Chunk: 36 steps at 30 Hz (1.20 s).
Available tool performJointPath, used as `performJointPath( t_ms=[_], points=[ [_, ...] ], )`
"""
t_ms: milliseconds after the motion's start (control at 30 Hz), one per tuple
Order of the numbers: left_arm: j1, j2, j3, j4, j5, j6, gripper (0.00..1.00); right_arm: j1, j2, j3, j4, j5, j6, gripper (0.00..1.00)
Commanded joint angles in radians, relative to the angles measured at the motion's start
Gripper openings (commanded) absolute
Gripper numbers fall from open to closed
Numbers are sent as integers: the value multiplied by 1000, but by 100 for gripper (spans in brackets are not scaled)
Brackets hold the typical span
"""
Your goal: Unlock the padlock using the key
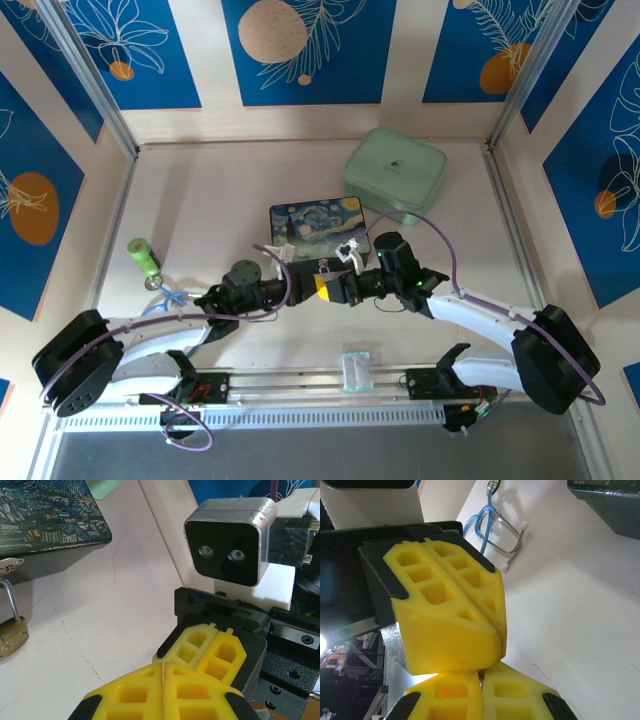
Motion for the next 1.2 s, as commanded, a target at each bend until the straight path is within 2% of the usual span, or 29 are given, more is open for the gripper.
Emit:
performJointPath(
  t_ms=[0, 67, 100, 133, 167, 233, 367, 500, 567, 700, 733, 933, 1100, 1167],
  points=[
    [-12, -3, 16, 3, 11, -22, 0, -4, -1, -8, 74, 3, 32, 3],
    [-12, -17, 11, 2, -18, -53, 0, -14, -13, -20, 99, 25, 80, 37],
    [-12, -26, 9, 3, -49, -81, 0, -19, -27, -39, 138, 51, 129, 58],
    [-12, -34, 6, 8, -80, -109, 0, -21, -46, -64, 178, 96, 191, 88],
    [-12, -42, 2, 18, -109, -133, 0, -19, -66, -82, 205, 140, 238, 100],
    [-12, -65, 5, 27, -167, -180, 0, -16, -110, -116, 265, 223, 312, 99],
    [-12, -106, 34, -20, -259, -247, 0, -12, -157, -144, 412, 289, 440, 100],
    [-12, -120, 59, -4, -291, -297, 0, 21, -155, -147, 508, 349, 520, 96],
    [-12, -122, 75, -2, -288, -313, 0, 39, -143, -140, 534, 355, 526, 90],
    [-12, -122, 85, 20, -285, -341, 0, 50, -112, -140, 592, 371, 529, 62],
    [-12, -123, 85, 20, -288, -343, 0, 50, -102, -141, 614, 367, 532, 59],
    [-17, -139, 93, -4, -298, -330, 0, 56, -8, -129, 755, 313, 574, 44],
    [-16, -145, 100, -17, -299, -324, 0, 72, 68, -110, 824, 283, 589, 40],
    [-16, -147, 99, -24, -301, -324, 0, 78, 92, -111, 870, 273, 596, 34]
  ],
)
